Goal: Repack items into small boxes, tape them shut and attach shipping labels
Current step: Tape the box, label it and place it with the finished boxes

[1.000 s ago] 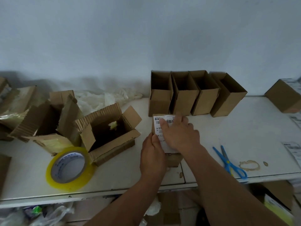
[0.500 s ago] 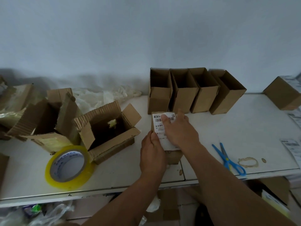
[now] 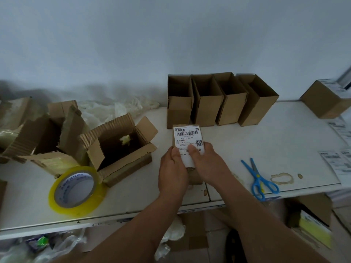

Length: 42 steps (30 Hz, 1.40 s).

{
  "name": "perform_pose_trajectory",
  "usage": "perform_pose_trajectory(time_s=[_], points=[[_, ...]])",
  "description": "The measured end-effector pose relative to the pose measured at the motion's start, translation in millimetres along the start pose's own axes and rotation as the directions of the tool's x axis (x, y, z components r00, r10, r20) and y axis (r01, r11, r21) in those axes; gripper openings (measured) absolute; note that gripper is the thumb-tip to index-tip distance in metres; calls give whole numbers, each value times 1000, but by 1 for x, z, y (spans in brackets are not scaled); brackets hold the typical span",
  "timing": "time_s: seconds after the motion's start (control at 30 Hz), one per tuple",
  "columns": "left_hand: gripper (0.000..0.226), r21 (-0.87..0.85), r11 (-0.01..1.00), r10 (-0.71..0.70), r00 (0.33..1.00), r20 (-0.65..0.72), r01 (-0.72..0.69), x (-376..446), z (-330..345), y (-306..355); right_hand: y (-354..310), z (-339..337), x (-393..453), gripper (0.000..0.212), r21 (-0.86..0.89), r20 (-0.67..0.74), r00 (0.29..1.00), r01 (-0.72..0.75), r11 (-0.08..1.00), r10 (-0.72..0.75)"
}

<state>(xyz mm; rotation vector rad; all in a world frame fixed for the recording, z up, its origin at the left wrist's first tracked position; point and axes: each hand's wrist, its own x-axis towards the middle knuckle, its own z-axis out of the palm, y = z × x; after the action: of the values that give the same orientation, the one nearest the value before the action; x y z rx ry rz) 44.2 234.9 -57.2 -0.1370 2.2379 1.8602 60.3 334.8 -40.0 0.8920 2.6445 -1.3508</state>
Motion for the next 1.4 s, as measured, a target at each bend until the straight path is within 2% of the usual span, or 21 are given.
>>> perform_pose_trajectory(time_s=[0.1, 0.3, 0.43, 0.57, 0.67, 0.8, 1.13, 1.33, 1.4], points=[[33, 14, 1000, -6, 1000, -7, 6, 0, 0, -1, 1, -2, -2, 58, 62, 30, 1000, -4, 998, 2], [28, -19, 1000, -8, 999, 44, 9, -2, -8, 0, 2, -7, -10, 55, 181, 116, 985, -148, 972, 128], [31, -124, 990, -53, 996, 75, 62, -13, -10, -3, 2, -6, -11, 52, 272, 103, 987, -147, 951, 123], [41, -161, 973, -157, 986, 64, 165, -20, -11, -12, 2, -5, -12, 45, 382, 82, 988, -150, 912, 127], [42, -57, 987, -147, 988, 48, 150, -23, -11, -18, 1, -6, -13, 40, 407, 53, 990, -138, 903, 128], [40, -82, 986, -142, 987, 70, 148, -28, -7, -16, 0, -15, -17, 37, 380, 15, 995, -100, 920, 102], [38, -239, 937, -188, 944, 272, 255, -56, 33, 19, 10, -87, -52, 28, 392, -45, 993, -87, 916, 113], [34, -148, 953, -196, 909, 367, 265, -72, 94, 55, 32, -155, -61, 32, 421, -166, 971, -89, 903, 173], [33, -128, 961, -173, 898, 404, 243, -73, 119, 67, 41, -179, -58, 40, 445, -194, 956, -112, 888, 218]])
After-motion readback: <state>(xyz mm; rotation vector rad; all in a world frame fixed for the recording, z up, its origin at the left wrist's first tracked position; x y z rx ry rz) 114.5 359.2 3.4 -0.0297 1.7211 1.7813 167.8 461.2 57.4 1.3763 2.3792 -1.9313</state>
